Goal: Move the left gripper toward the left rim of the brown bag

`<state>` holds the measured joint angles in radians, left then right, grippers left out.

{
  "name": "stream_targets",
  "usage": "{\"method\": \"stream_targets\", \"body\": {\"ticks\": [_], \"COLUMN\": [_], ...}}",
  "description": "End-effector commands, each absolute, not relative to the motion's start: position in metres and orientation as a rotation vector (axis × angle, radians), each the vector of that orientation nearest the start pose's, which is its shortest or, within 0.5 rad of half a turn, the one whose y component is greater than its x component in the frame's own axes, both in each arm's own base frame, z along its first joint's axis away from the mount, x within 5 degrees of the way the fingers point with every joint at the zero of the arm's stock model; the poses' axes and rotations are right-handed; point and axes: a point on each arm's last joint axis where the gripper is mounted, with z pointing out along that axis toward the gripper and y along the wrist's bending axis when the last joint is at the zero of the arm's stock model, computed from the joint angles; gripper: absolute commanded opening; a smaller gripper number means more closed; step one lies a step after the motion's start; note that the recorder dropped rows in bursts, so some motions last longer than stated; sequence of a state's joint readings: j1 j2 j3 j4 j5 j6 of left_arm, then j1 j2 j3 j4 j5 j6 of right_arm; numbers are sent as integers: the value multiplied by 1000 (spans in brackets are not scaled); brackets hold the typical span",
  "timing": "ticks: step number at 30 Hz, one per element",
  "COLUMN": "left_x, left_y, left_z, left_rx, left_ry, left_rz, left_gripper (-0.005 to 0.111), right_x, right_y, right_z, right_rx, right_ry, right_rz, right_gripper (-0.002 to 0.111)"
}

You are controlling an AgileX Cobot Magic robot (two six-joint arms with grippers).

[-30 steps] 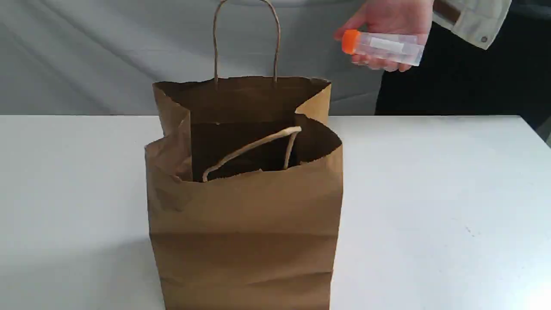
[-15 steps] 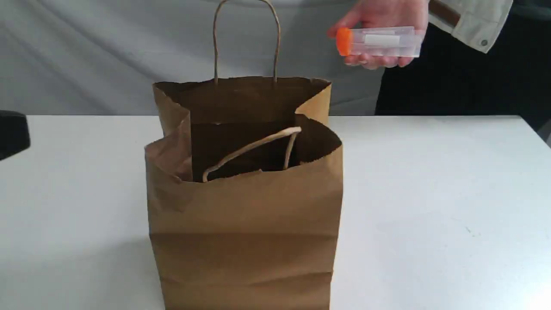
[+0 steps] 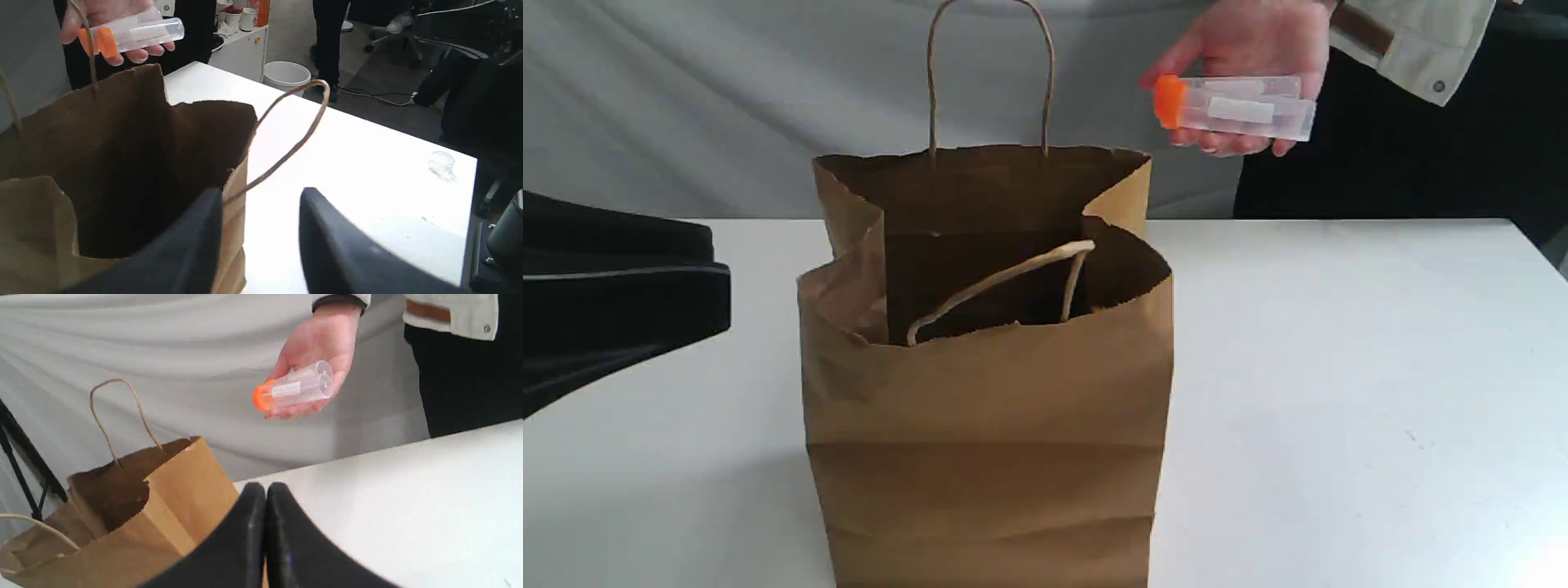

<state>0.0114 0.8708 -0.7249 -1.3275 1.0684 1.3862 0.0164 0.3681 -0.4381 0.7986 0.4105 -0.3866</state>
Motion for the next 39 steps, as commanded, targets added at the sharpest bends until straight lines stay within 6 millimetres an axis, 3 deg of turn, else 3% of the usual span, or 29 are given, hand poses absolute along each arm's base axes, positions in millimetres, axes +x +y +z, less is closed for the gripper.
{"method": "stream_targets", "body": {"ticks": [1,4,11,17,23,34,37,39], "left_x": [150,155,159,169,181,193,195,196], "left_y": [-76,-78,-107,-129,-142,-155,-154,-154], "left_z": [348,346,335,319,314,291,293,293], "left_rx": [863,844,979,1075,1004,1055,996,976], "left_ry": [1670,1683,1660,1678,1680,1761,1772,1777], "left_rz": [-808,-802,-803,-615,-452,-480,-485,-493], "left_gripper": [48,57,55,55,55,55,46,31], "right_x": [94,108,133,149,163,177,177,178], "right_y": [28,30,33,34,36,36,36,35], "right_z": [317,324,334,337,334,325,326,327], "right_rx": [36,24,-24,-71,-85,-97,-93,-88], "right_ry": [1807,1863,1955,1986,2055,2098,2091,2082], "right_rz": [491,496,507,477,500,494,492,484], "right_gripper": [0,0,0,0,0,0,0,0]}}
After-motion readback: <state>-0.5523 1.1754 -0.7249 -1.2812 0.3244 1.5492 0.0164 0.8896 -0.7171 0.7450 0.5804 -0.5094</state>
